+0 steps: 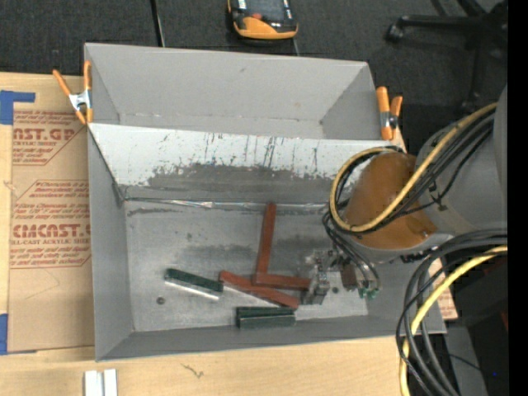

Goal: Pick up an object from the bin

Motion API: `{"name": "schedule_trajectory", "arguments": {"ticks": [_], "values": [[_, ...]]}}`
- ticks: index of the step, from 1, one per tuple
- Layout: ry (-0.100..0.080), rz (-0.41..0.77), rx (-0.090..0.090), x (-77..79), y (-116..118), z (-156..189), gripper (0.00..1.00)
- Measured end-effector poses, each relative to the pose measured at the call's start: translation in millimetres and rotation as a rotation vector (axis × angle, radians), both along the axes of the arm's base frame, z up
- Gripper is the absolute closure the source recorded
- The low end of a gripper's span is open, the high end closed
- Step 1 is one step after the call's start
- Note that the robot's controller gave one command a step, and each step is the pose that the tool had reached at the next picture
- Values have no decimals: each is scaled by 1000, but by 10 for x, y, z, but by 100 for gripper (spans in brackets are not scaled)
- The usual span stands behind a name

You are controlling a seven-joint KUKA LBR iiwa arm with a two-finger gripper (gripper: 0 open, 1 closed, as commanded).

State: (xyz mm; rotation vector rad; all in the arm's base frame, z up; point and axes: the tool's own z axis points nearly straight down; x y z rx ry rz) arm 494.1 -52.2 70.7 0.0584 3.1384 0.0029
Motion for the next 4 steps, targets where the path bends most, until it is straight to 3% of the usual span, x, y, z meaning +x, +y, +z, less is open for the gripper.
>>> {"name": "schedule_trajectory", "arguments": {"ticks": [2, 3, 4], "values": [[4, -1, 0, -14, 1, 32, 100], [12, -1, 1, -36, 4, 237, 100], [3, 0, 0, -9, 1, 401, 100]]}}
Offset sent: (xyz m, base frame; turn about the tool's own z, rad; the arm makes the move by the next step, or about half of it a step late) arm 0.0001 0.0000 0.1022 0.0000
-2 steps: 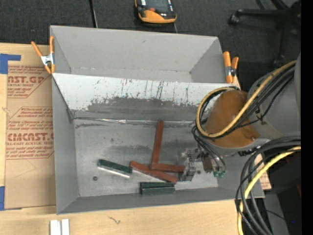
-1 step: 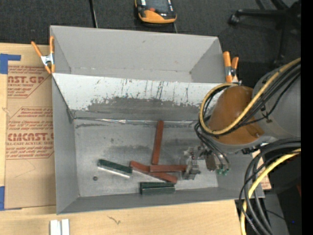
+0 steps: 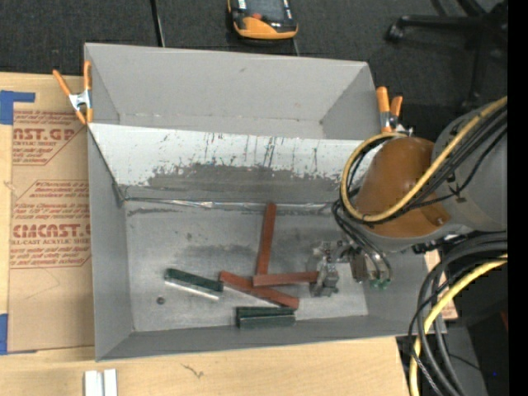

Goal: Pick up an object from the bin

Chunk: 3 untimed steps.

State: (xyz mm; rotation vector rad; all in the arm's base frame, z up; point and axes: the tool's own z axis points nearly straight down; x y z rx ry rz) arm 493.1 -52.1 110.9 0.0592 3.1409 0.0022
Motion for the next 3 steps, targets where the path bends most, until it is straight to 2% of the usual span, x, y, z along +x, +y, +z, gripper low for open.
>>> {"name": "schedule_trajectory", "arguments": {"ticks": [3], "values": [[-1, 0, 0, 4, 2, 157, 100]]}}
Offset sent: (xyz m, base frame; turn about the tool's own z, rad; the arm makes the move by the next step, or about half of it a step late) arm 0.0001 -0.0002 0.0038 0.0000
